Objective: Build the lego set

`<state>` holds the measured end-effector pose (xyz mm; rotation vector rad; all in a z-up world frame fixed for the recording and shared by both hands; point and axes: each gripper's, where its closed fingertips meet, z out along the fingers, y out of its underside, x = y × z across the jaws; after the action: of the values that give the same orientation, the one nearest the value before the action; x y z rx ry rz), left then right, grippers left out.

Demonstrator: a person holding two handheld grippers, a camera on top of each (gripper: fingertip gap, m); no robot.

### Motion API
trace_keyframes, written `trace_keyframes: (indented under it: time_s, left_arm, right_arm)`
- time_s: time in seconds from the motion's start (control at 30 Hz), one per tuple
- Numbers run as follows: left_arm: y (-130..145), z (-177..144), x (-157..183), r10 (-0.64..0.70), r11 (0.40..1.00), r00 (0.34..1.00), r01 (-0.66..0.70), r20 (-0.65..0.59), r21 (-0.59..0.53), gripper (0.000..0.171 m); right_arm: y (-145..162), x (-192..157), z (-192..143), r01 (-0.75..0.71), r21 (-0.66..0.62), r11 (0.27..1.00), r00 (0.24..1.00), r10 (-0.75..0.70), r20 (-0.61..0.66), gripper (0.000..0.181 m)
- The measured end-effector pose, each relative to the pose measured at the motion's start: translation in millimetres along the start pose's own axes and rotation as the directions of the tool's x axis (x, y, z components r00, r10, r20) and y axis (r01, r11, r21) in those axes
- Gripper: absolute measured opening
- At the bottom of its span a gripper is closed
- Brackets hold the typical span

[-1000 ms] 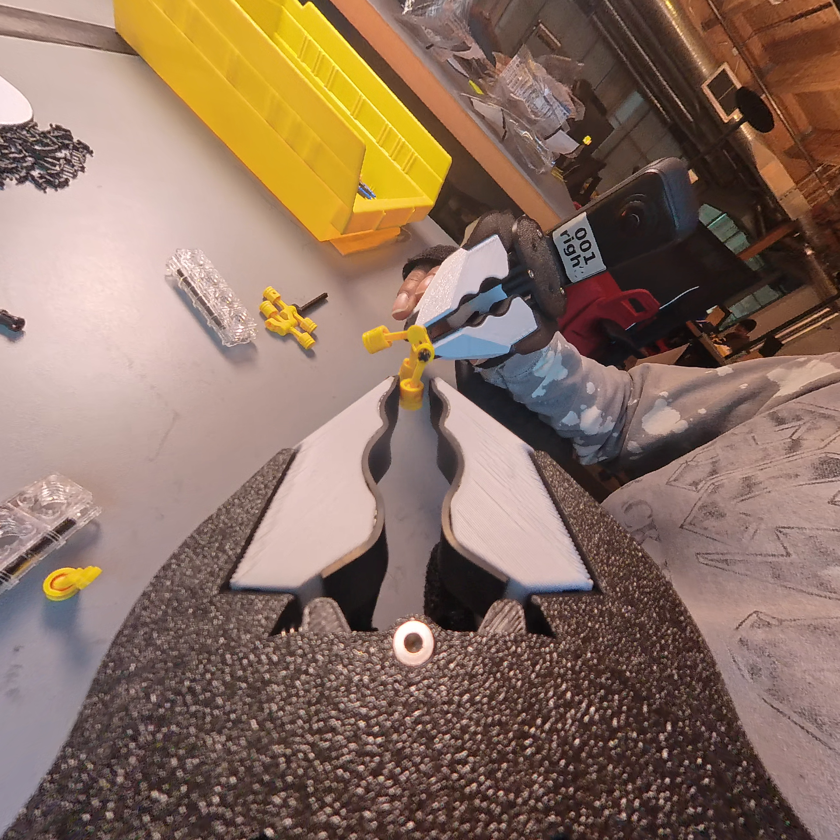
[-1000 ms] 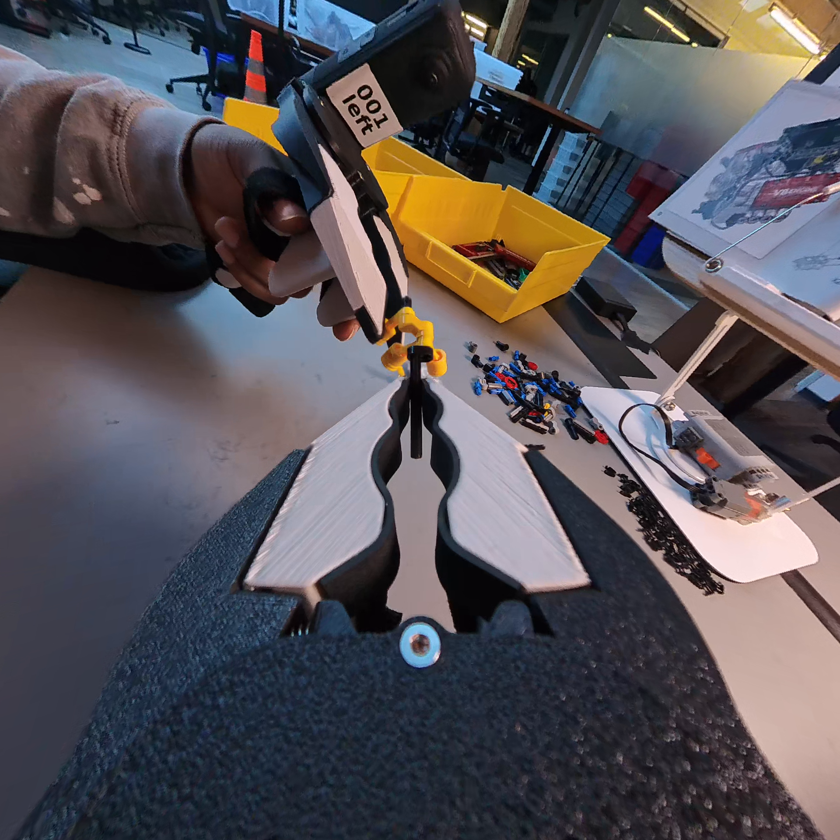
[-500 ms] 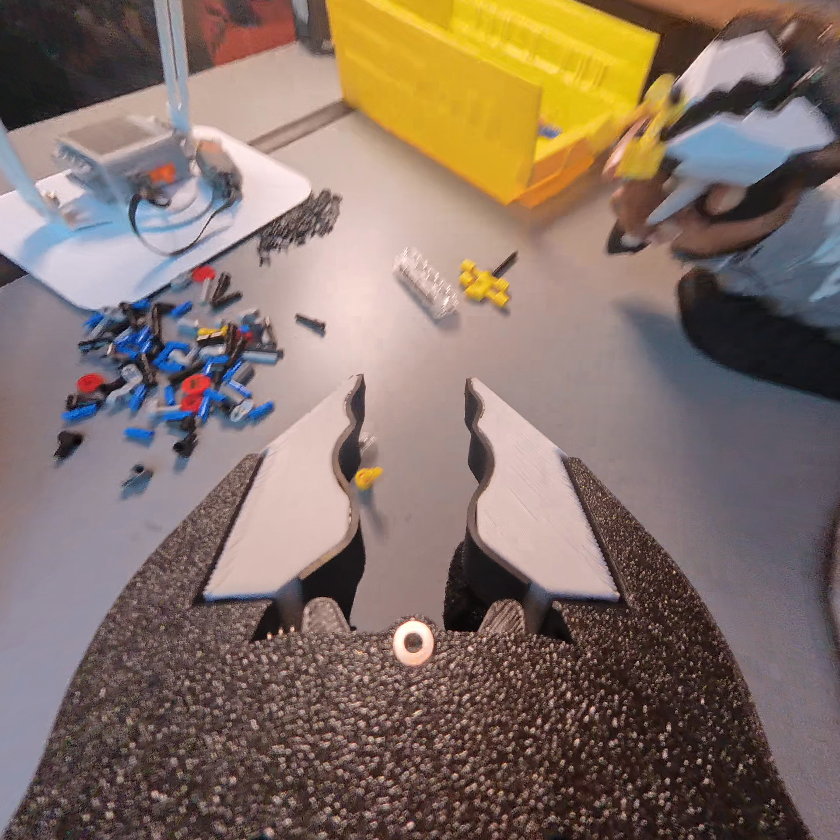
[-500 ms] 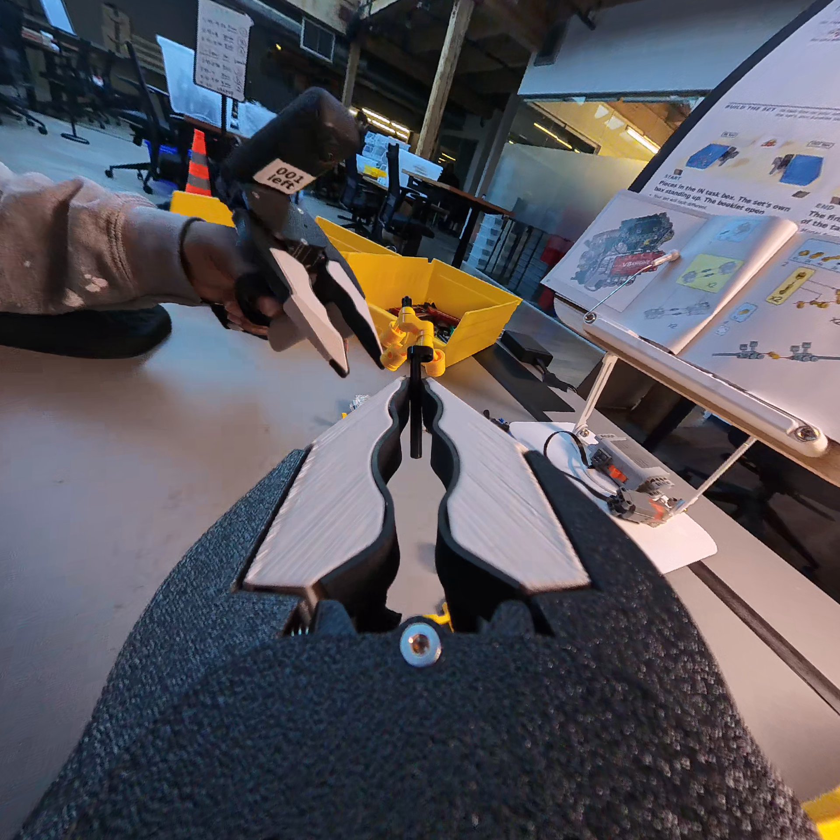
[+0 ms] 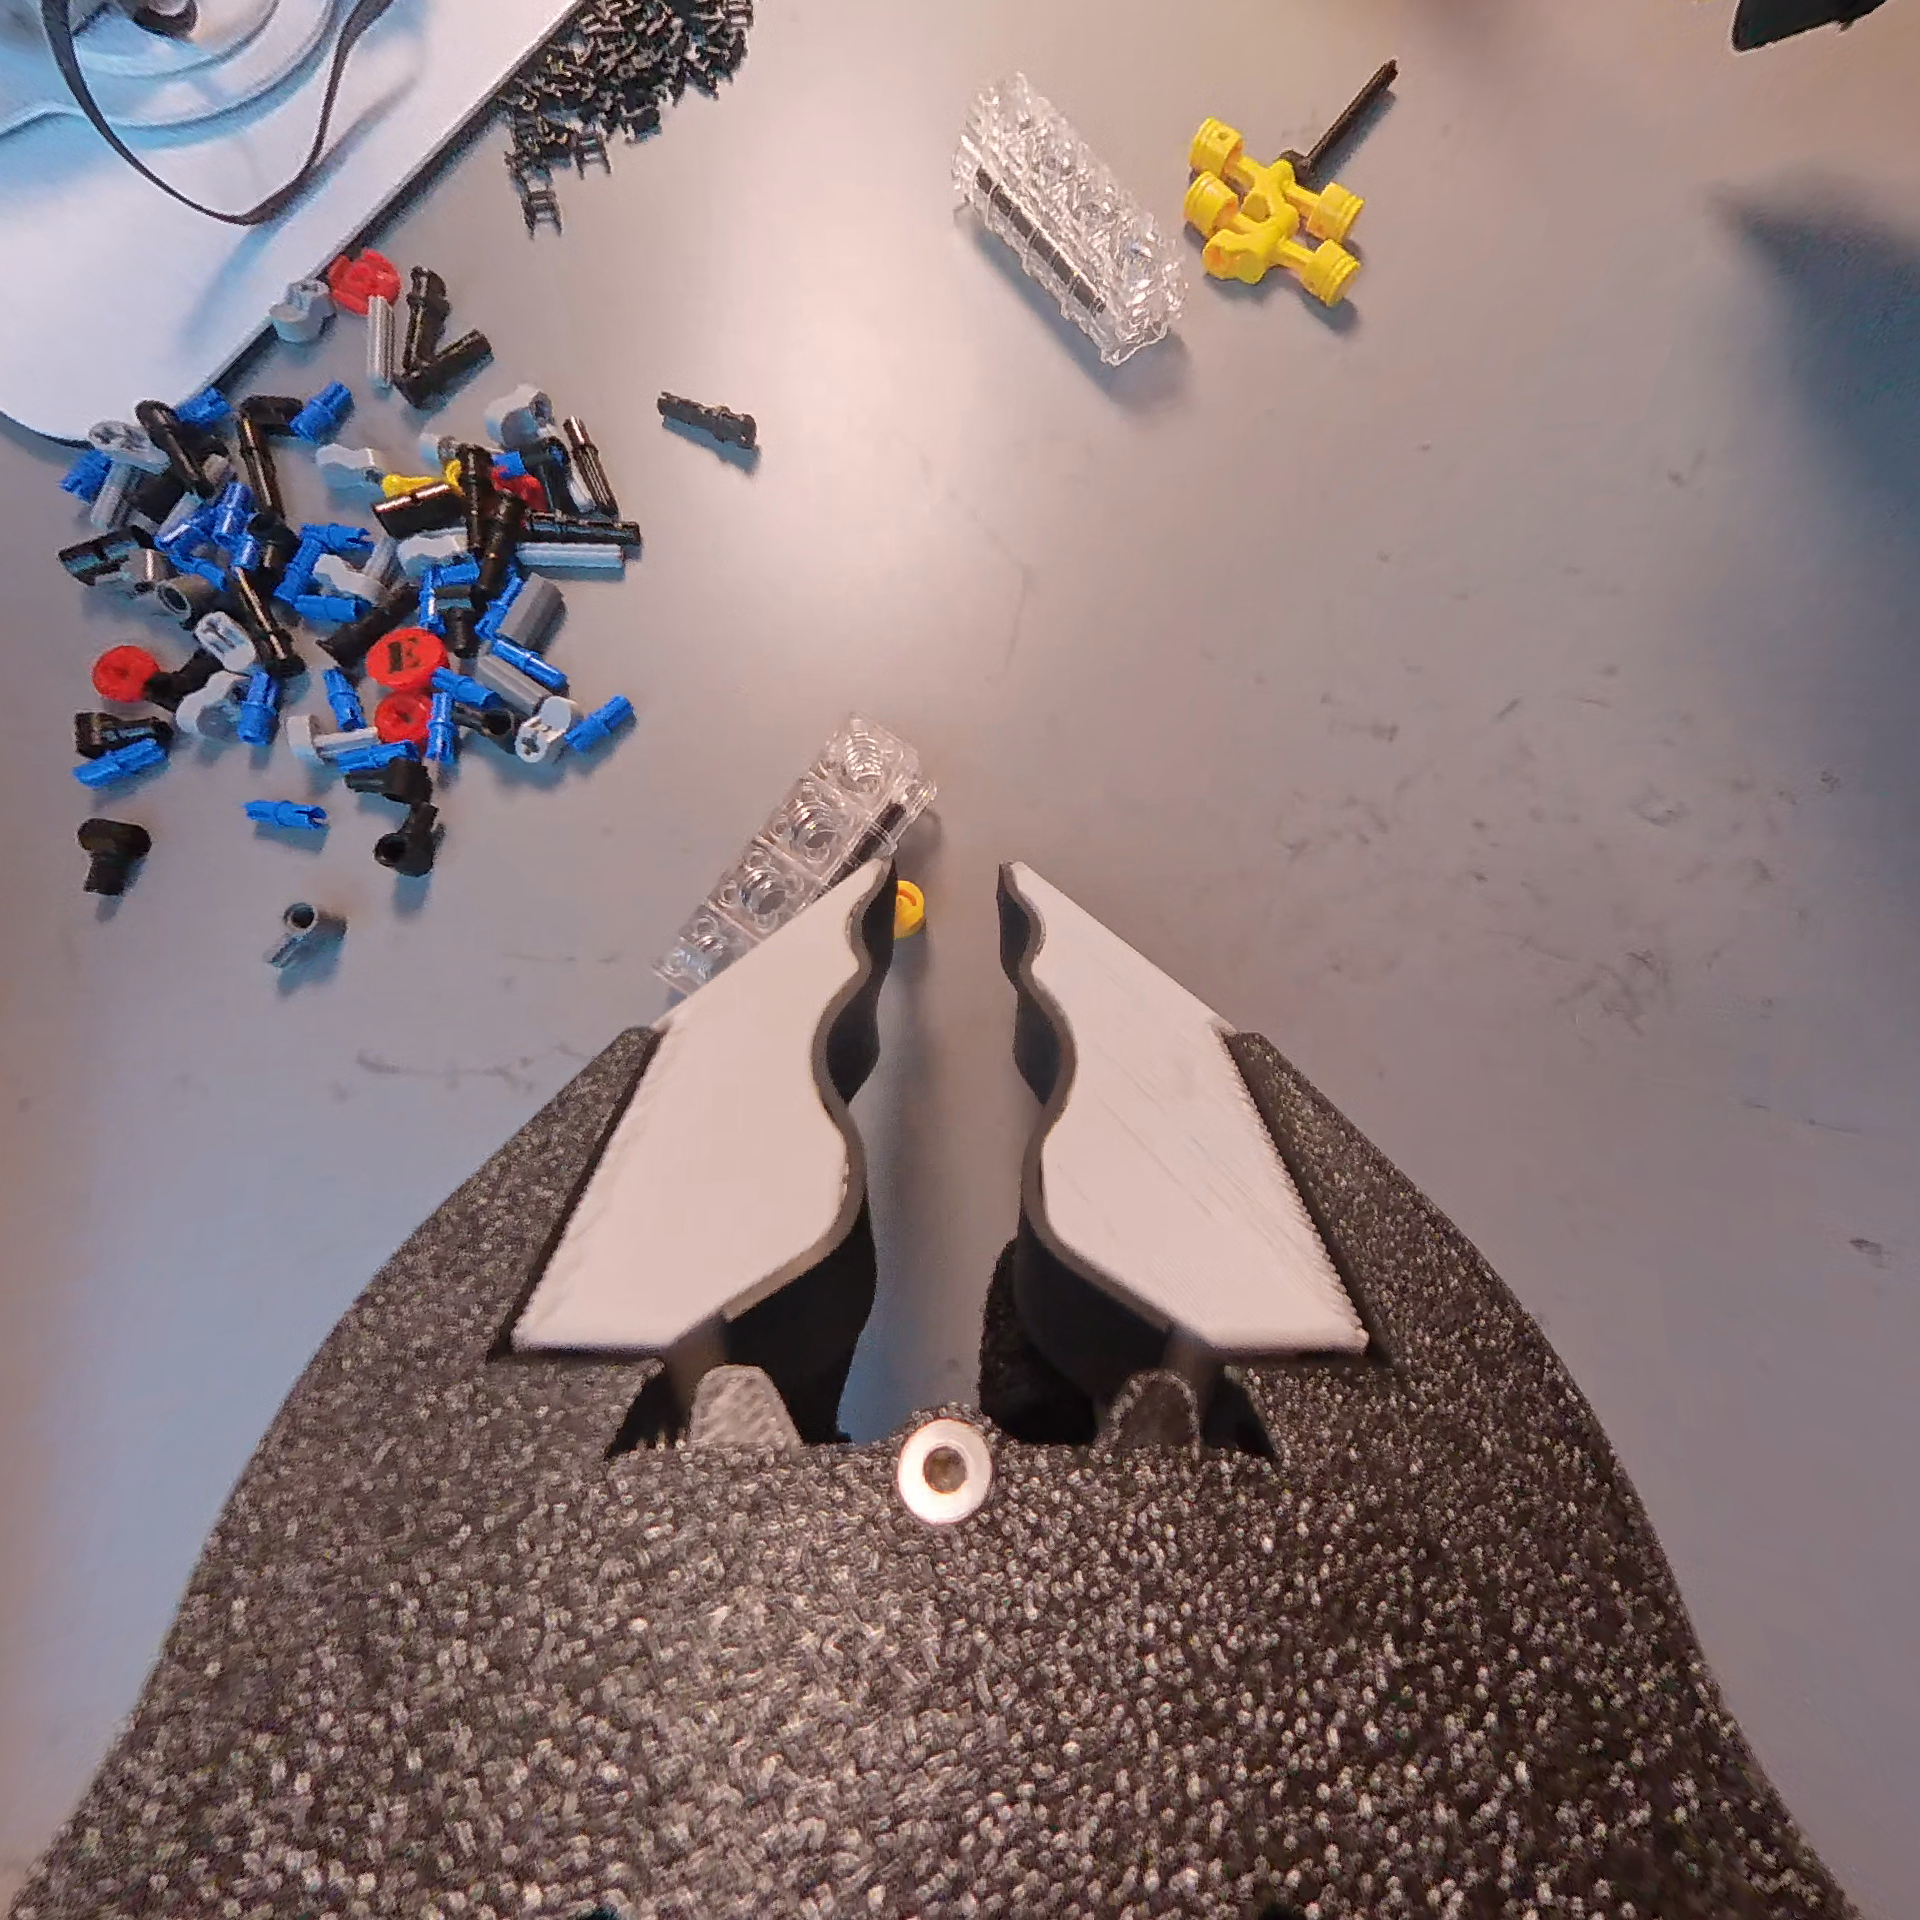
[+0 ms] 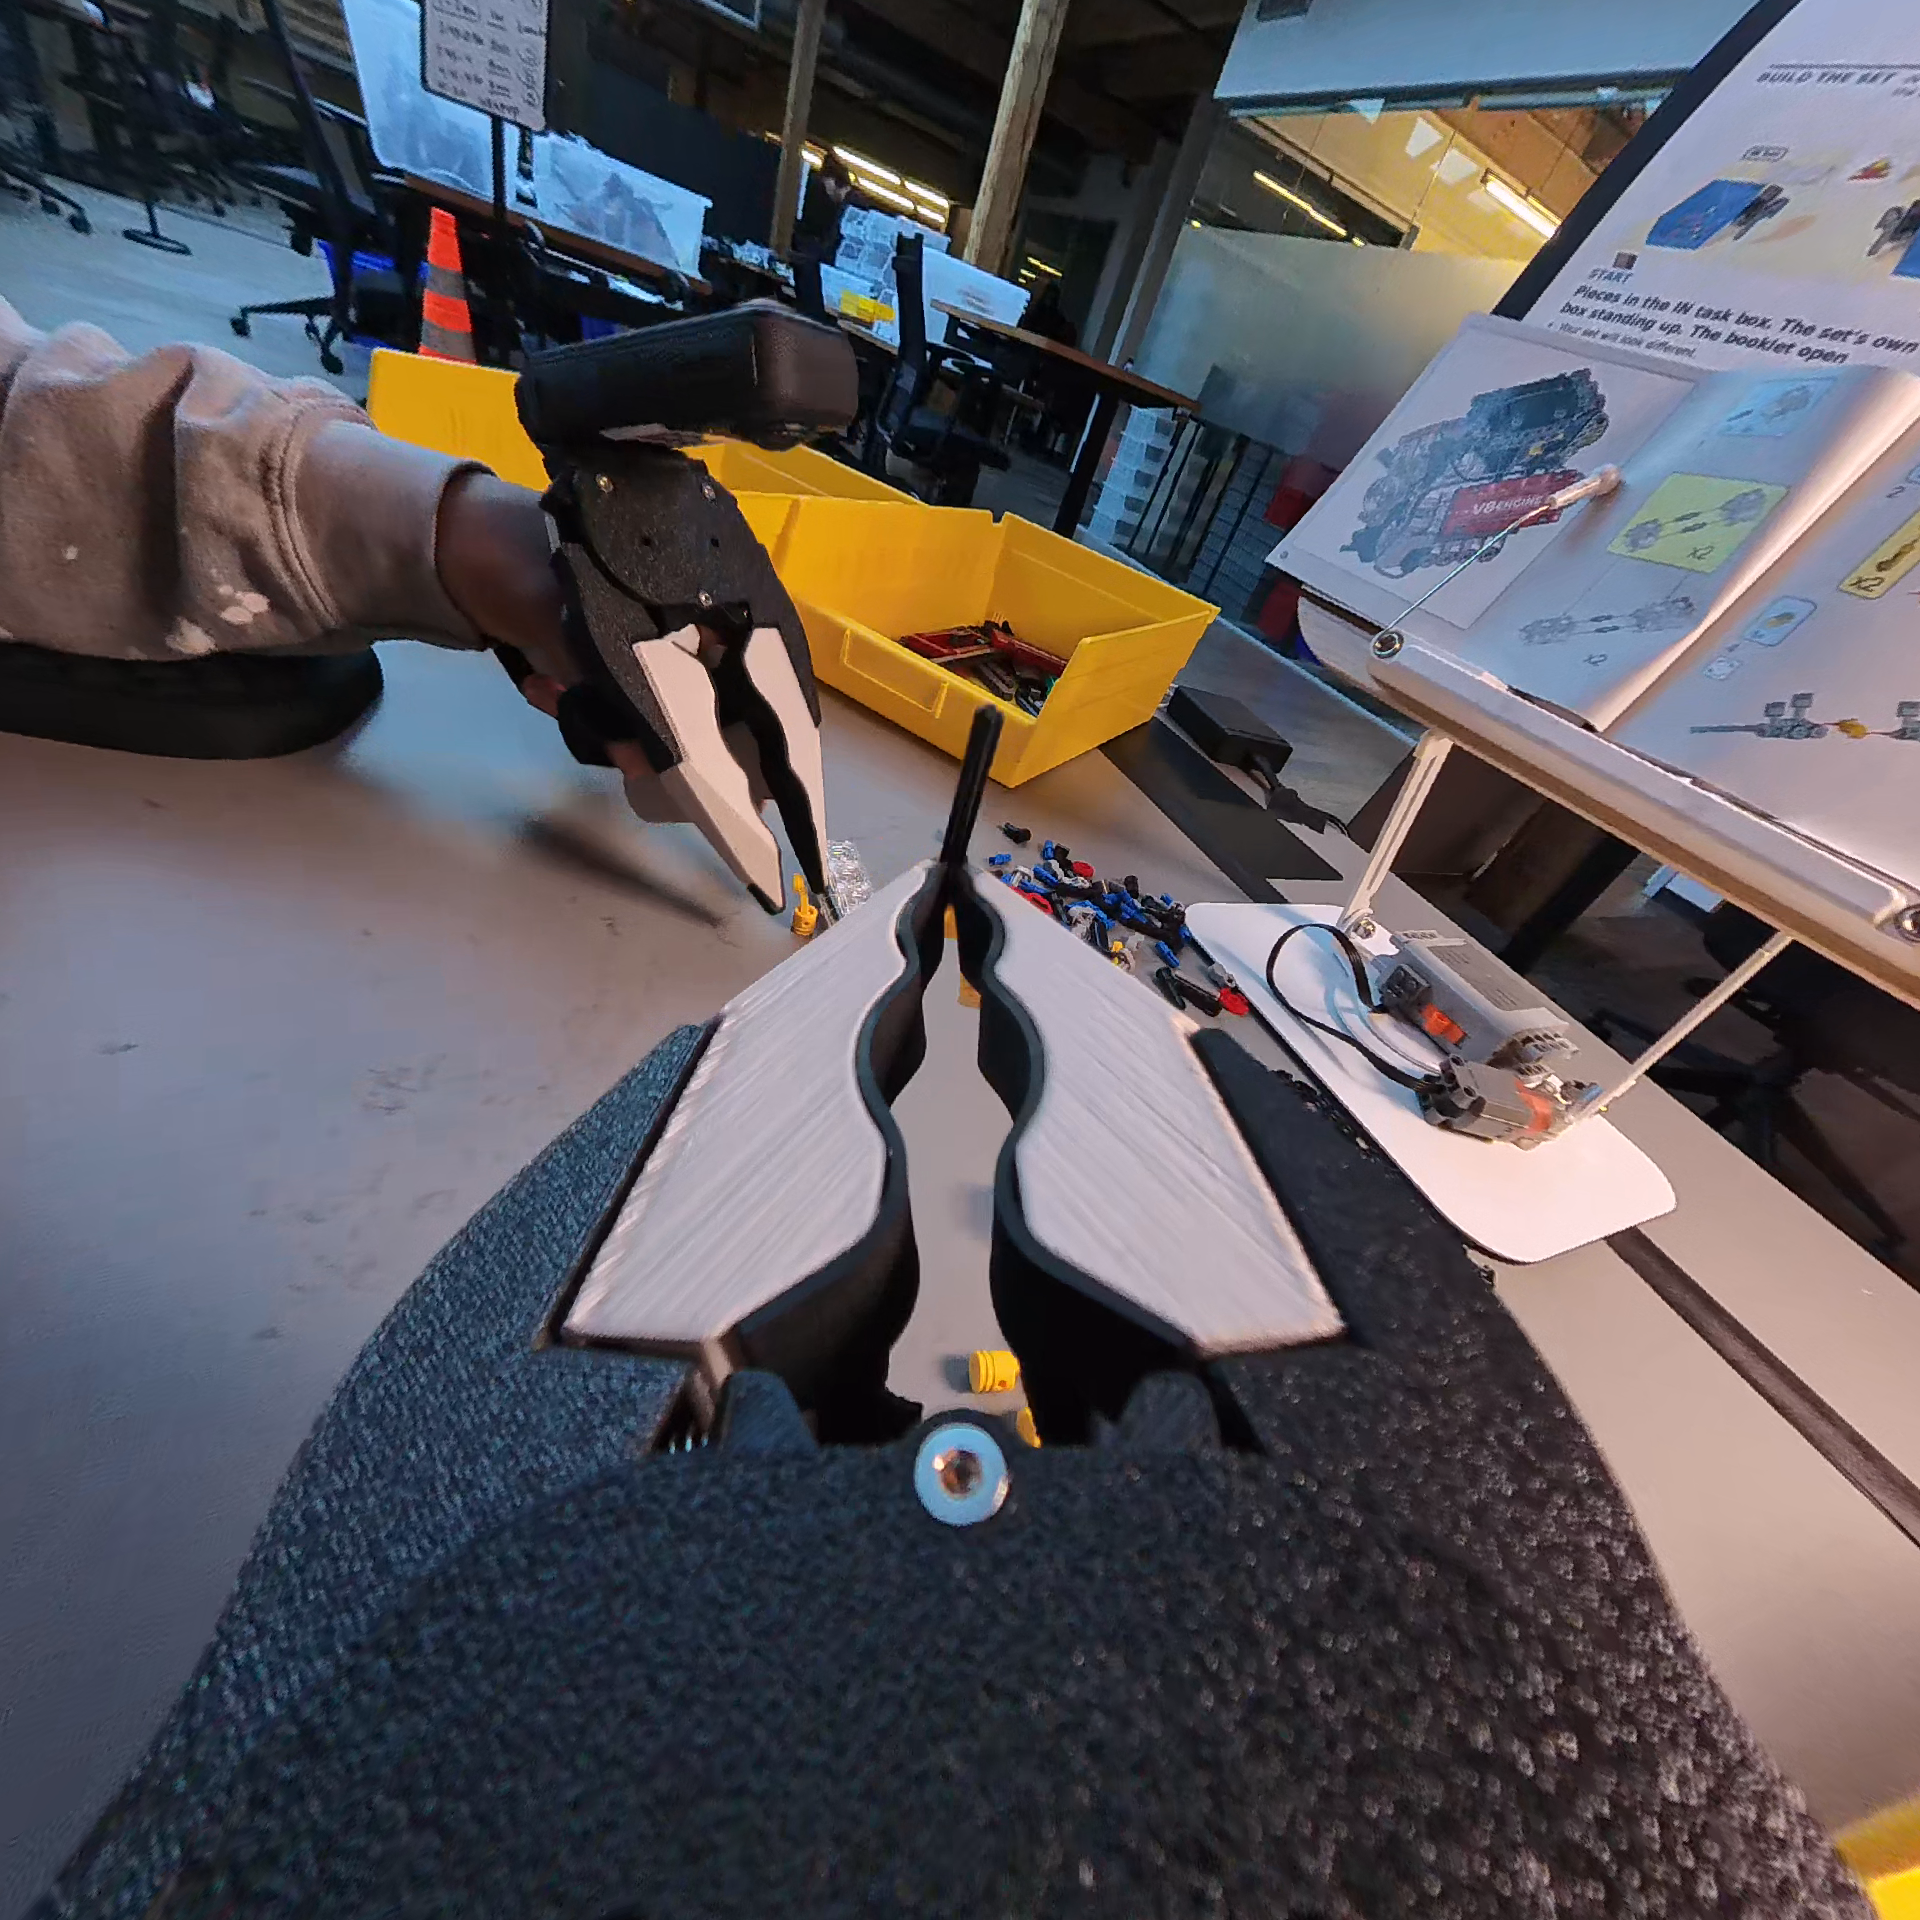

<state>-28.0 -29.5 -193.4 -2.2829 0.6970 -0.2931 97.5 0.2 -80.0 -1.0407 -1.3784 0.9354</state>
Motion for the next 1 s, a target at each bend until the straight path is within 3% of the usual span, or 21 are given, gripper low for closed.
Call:
trace_keyframes:
  time_s: [0.17, 0.6, 1.0]
  left_arm:
    - [10, -1, -5, 0.022, 0.998, 1.000, -0.021, 0.019, -0.061, 0.018]
    - [-19, -18, -1, 0.064, 0.996, 0.994, -0.070, 0.093, 0.056, 0.018]
    - [-34, 6, 29, 0.188, 0.981, 0.982, -0.189, 0.027, 0.048, 0.018]
  right_arm:
    - [1, -2, 0, -0.017, -0.001, 1.000, 1.000, 0.017, 0.022, 0.000]
    - [1, 2, -1, -0.031, 0.001, 1.000, 0.999, 0.031, 0.007, 0.000]
    - [13, 8, 1, -0.030, -0.053, 0.998, 0.999, 0.029, -0.026, 0.000]
